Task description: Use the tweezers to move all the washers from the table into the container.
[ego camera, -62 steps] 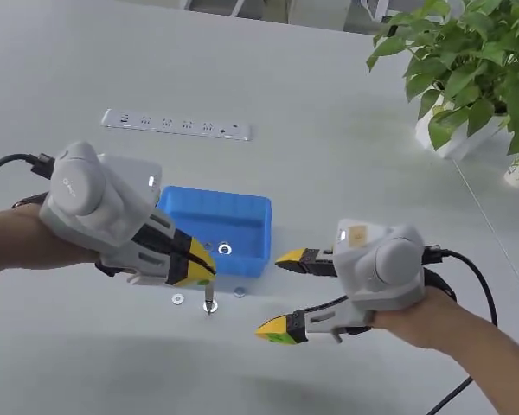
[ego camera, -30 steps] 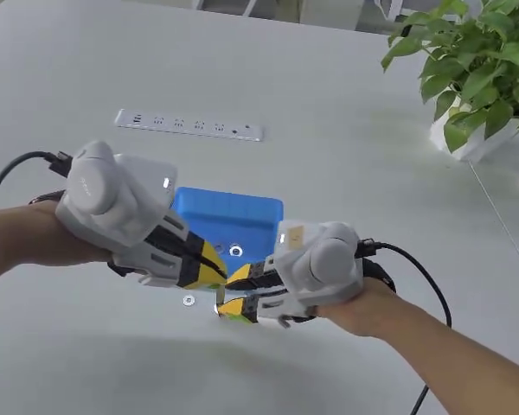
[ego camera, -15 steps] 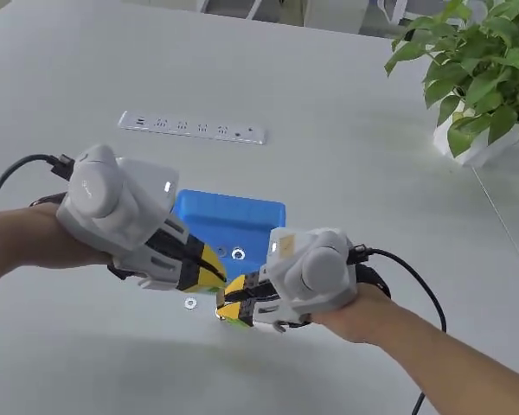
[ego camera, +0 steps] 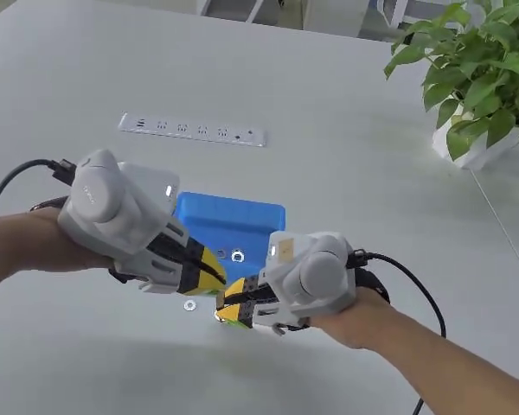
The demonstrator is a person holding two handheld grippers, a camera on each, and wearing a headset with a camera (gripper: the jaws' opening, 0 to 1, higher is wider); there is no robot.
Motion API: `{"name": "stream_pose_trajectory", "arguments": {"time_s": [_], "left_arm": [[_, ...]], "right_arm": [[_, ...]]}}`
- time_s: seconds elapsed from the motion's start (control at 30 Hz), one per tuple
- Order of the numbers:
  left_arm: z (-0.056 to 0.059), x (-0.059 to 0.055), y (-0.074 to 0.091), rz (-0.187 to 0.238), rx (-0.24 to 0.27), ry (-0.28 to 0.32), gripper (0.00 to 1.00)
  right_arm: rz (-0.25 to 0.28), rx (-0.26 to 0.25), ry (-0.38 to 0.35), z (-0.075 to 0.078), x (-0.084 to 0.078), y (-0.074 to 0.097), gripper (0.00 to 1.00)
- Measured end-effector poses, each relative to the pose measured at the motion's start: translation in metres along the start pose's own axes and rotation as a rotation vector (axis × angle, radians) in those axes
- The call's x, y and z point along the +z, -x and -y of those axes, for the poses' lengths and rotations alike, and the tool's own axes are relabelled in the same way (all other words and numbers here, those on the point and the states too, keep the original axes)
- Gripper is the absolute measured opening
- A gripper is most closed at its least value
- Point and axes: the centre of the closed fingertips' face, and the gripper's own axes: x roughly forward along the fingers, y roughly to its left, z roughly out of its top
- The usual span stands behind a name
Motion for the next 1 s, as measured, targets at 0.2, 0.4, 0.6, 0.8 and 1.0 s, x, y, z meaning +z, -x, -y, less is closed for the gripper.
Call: {"name": "stream_pose_trajectory", "arguments": {"time_s": [0.2, 0.4, 0.6, 0.8, 1.0], "left_arm": [[-0.001, -0.003, 0.002, -0.003, 0.020, 0.024, 0.12], [-0.001, -0.001, 0.012, 0.046, 0.063, 0.084, 0.21], [0.001, -0.005, 0.021, 0.077, 0.103, 0.133, 0.31], [0.004, -0.005, 0.029, 0.121, 0.146, 0.192, 0.47], [0.004, -0.009, 0.038, 0.141, 0.196, 0.236, 0.64]], "right_arm": [[-0.003, 0.001, 0.002, -0.001, 0.000, 0.000, 0.07], [-0.009, 0.002, 0.005, -0.002, 0.000, 0.001, 0.07], [-0.011, 0.005, 0.010, -0.005, 0.003, 0.003, 0.07], [-0.011, 0.002, 0.021, -0.002, 0.012, 0.013, 0.07], [-0.008, -0.005, 0.030, 0.002, 0.023, 0.024, 0.08]]}}
